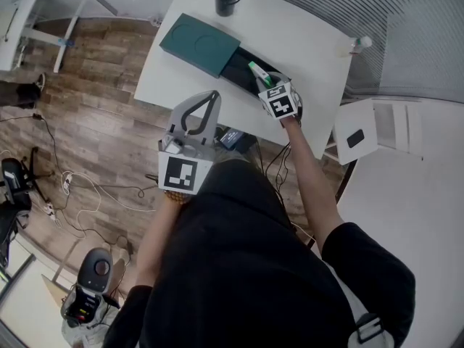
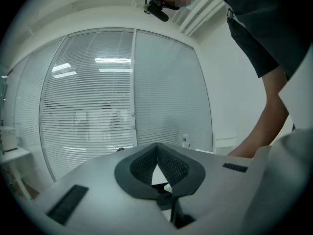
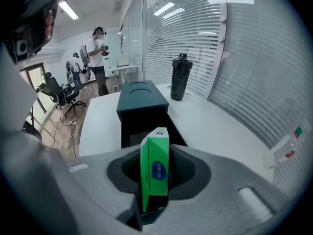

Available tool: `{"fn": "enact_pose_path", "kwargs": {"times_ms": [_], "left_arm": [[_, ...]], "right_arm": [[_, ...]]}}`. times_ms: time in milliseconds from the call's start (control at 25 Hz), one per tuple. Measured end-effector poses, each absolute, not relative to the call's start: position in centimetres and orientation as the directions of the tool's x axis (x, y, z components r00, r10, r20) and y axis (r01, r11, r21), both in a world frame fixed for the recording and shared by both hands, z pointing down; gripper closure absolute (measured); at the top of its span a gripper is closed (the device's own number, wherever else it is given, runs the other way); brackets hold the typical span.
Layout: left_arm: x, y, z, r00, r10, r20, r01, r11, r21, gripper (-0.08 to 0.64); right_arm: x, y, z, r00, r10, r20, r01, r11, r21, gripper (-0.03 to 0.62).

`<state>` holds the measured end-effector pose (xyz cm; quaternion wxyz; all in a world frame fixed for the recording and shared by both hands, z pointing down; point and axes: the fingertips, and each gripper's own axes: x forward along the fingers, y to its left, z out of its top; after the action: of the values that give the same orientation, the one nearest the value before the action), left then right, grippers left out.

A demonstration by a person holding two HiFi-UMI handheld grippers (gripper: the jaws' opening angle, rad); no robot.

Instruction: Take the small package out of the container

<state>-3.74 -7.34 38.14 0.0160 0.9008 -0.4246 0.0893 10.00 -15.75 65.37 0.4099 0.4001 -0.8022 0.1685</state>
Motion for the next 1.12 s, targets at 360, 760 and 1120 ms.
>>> {"fn": "enact_pose_path", "kwargs": {"times_ms": [360,760,1120], "left_arm": [[-3.2,-7.4,38.1,0.633,-0.756,0.167,-0.761,-0.647,-0.046,0.558],[-2.7,-7.2,37.6,0.648,-0.745,0.156,-0.749,-0.661,-0.045,0.558],[-1.6,-7.0,37.5,0.671,-0.728,0.139,-0.729,-0.682,-0.054,0.558]], "right_arm": [[9.4,-15.9,63.9,-0.362,-0.527,0.768,-0.776,0.627,0.065,0.497],[9.4,-15.8,62.3,-0.372,-0.549,0.749,-0.783,0.619,0.065,0.499],[9.9,-15.2,61.3,-0.377,-0.572,0.728,-0.784,0.616,0.077,0.498]]}}
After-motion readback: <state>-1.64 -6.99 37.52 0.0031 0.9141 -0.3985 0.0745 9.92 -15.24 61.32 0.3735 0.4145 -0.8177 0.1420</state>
